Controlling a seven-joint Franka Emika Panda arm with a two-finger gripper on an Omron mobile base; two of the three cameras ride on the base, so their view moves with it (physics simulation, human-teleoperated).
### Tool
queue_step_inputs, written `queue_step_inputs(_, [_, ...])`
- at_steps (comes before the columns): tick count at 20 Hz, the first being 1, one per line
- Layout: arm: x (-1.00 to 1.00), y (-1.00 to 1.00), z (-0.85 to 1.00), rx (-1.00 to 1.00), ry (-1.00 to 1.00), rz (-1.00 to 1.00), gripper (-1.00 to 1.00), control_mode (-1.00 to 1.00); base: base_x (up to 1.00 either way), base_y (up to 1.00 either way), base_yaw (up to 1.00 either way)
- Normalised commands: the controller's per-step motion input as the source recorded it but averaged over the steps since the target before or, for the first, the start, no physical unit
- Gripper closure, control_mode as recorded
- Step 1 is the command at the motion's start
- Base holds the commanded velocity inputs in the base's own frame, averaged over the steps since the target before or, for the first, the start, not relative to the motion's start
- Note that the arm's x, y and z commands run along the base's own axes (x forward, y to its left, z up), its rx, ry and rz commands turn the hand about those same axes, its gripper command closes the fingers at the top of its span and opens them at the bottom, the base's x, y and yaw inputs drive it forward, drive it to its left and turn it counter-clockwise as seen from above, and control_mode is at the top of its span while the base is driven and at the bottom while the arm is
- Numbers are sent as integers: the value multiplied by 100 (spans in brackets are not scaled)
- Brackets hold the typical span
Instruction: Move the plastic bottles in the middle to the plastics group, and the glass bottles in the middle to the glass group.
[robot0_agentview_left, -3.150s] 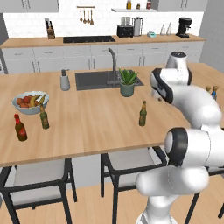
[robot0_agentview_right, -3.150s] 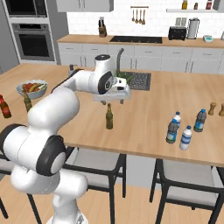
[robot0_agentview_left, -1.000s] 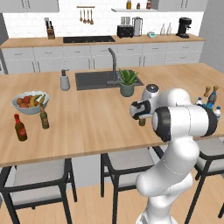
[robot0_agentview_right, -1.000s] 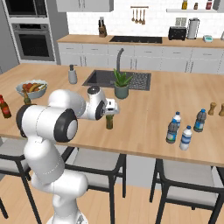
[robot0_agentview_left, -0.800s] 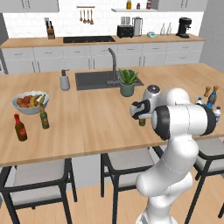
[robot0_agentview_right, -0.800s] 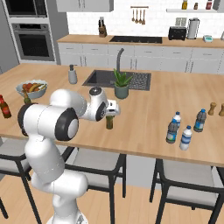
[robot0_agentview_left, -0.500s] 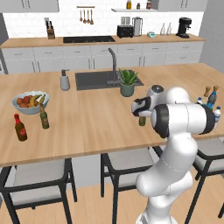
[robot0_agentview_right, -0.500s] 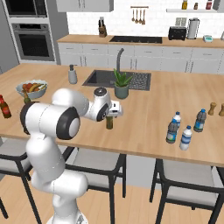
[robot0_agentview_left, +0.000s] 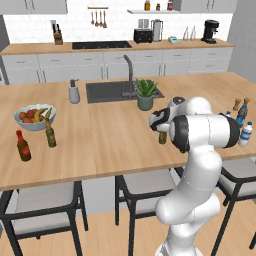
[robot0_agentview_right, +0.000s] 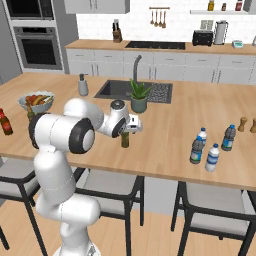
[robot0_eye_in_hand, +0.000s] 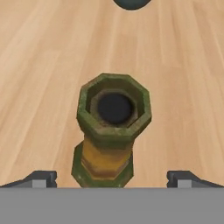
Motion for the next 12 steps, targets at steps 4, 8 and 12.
queue_step_inputs(4, [0, 1, -6, 1, 0, 0, -100, -100, 0, 0, 0])
queue_step_inputs(8, [1, 0, -12, 1, 0, 0, -100, -100, 0, 0, 0])
queue_step_inputs(12, [10, 0, -14, 0, 0, 0, -100, -100, 0, 0, 0])
